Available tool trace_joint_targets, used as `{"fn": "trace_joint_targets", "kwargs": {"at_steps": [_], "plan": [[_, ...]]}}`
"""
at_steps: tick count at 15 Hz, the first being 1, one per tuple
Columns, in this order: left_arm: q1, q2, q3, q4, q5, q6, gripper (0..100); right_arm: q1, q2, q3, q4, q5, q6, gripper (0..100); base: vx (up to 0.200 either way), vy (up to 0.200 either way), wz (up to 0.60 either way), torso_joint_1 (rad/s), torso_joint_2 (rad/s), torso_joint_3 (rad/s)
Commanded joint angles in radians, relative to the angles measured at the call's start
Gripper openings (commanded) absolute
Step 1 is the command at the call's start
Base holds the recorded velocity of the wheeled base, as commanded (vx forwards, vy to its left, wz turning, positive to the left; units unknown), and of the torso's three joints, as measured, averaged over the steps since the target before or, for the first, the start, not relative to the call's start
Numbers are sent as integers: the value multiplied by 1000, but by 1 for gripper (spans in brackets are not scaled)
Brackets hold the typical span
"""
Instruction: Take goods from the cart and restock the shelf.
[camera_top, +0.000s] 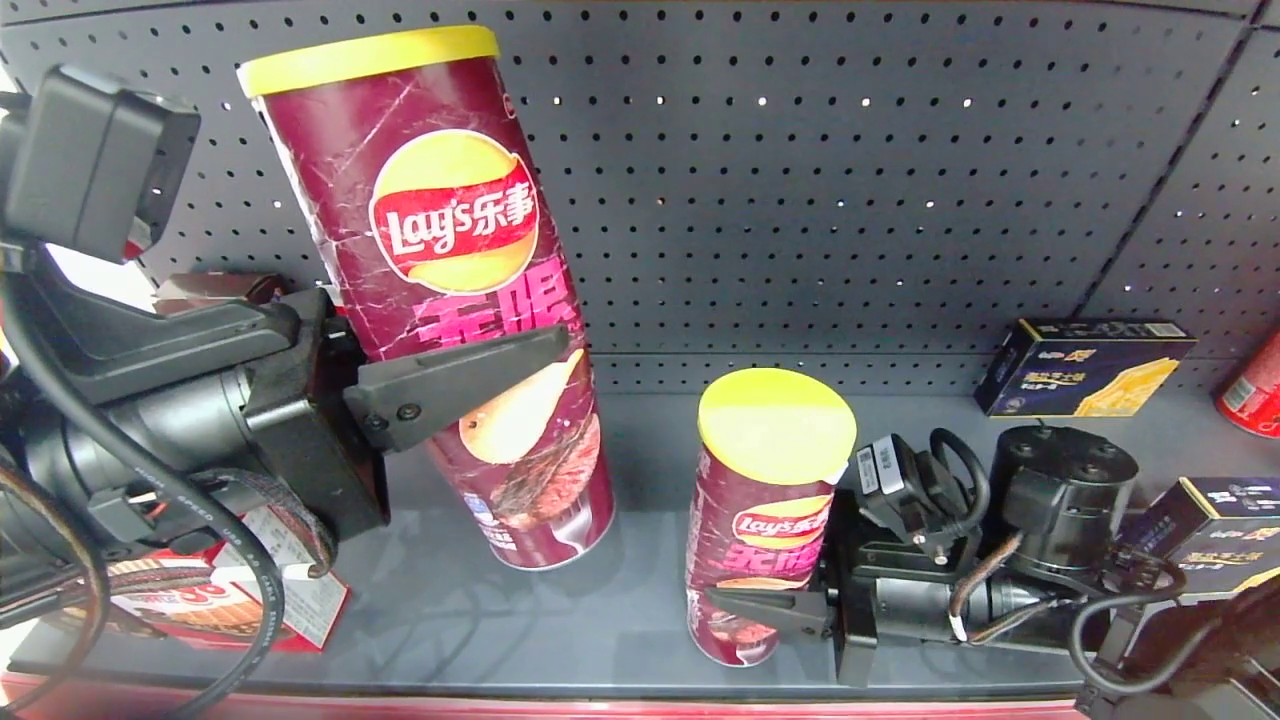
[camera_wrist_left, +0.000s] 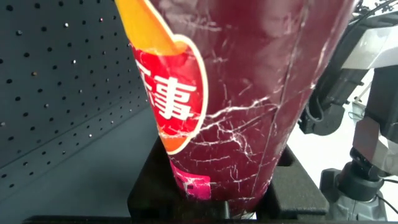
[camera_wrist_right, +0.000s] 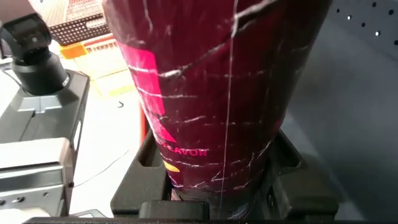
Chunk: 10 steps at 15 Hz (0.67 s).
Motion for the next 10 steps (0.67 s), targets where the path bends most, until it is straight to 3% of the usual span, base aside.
{"fn": "trace_joint_targets", "kwargs": {"at_steps": [1, 2, 3, 10], "plan": [[0, 0, 1, 0, 0, 0, 0, -1, 57, -28, -8, 3, 0, 0, 0, 0, 0, 0, 0, 0], [0, 0, 1, 0, 0, 0, 0, -1, 64, -35, -8, 3, 0, 0, 0, 0, 0, 0, 0, 0], [0, -2, 3, 0, 0, 0, 0, -1, 71, -41, -8, 3, 0, 100, 0, 0, 0, 0, 0, 0], [0, -2, 9, 0, 0, 0, 0, -12, -123, 40, -5, -28, 3, 100, 0, 0, 0, 0, 0, 0]]}}
